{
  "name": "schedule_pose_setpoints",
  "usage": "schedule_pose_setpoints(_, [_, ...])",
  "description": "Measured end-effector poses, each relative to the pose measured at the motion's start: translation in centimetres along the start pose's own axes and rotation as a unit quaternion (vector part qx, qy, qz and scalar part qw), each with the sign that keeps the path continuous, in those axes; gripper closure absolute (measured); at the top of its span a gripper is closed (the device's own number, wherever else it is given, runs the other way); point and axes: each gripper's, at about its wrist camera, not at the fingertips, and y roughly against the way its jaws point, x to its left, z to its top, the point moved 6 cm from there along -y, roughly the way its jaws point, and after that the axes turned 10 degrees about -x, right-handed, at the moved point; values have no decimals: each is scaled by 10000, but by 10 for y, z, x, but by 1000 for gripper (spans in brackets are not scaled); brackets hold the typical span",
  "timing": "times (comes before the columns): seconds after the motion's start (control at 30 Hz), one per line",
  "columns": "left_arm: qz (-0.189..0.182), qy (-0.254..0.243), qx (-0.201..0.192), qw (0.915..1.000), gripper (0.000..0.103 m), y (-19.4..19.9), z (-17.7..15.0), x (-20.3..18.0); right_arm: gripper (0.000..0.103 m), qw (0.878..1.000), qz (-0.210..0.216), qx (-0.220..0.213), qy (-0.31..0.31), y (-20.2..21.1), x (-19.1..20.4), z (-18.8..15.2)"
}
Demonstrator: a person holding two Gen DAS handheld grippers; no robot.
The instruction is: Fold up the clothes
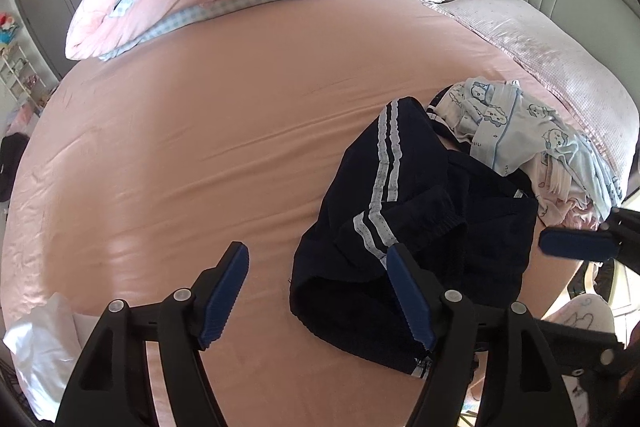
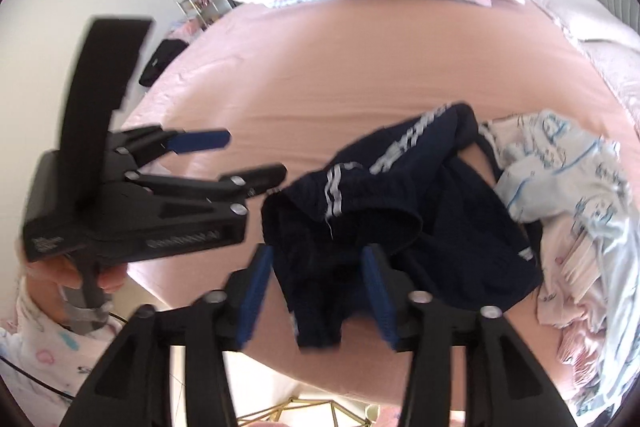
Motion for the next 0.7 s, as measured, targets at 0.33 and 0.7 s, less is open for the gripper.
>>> schedule_pose_setpoints(0.33, [119,-254,128,9995,27,-18,-8,-18,36,9969,-572,-512,-196,-16,-51,56])
schedule_pose_setpoints(0.7, [-153,-427,372,9983,27,-45,-19,-50,36,9947,-654,217,-764,-75,-100,101])
